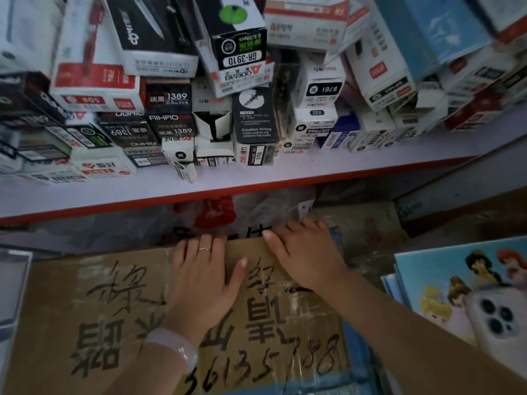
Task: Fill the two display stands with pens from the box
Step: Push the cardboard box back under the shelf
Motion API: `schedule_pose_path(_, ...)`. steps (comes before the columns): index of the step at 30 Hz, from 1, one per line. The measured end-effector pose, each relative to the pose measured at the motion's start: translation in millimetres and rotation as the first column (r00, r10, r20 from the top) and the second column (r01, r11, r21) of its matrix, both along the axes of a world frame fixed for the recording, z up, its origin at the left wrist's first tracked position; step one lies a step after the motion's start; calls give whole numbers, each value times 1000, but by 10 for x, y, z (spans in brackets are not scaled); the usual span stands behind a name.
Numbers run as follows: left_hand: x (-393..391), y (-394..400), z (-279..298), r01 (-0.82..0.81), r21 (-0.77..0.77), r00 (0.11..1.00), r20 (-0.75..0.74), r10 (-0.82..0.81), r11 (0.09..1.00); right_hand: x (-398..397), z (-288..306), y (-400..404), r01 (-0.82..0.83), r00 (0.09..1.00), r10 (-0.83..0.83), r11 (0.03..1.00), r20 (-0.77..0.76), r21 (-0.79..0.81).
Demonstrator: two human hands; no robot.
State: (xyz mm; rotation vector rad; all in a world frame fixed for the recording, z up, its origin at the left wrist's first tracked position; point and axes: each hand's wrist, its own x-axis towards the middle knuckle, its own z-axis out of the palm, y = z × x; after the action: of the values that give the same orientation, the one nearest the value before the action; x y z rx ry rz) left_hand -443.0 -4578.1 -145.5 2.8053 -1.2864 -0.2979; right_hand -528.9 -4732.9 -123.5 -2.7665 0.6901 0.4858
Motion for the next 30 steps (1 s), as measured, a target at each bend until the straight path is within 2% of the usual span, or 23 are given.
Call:
schedule_pose_path(1,2,-5,-1,-3,5,1000,-3,3,1000,54,12,-54,23,1000,-23,997,-5,70)
schedule_pose_path(3,-2,-1,-8,-6,0,1000,-4,6,1000,154,22,-216,105,994,-94,944,-52,313)
schedule_pose_path(5,-2,9,-28,-7,-22,1000,5,7,1000,235,-20,-406,186,976,-107,858,-188,478)
schedule_pose_path(8,2,15,-69,-7,-67,1000,18,9,998,294,-134,-616,172,959,-17,831,-284,529)
schedule_pose_path(15,33,3,-183,-5,-119,998,62,12,993,377,-316,-719,115,961,57,811,-272,574)
schedule_pose_path(19,32,-9,-199,-2,-119,997,79,12,993,370,-322,-692,106,962,29,876,-270,471)
schedule_pose_path(22,28,-21,-182,-11,-129,996,85,22,992,334,-238,-551,101,984,-62,967,-166,234)
schedule_pose_path(24,29,-24,-164,-16,-124,996,81,26,992,253,-148,-378,122,991,-114,986,-70,115)
schedule_pose_path(26,28,-22,-125,-25,-115,997,71,33,993,176,-99,-253,103,995,-102,993,-14,65)
schedule_pose_path(30,30,-8,-54,-24,-144,998,46,31,989,135,-114,-232,17,999,-17,1000,-29,4)
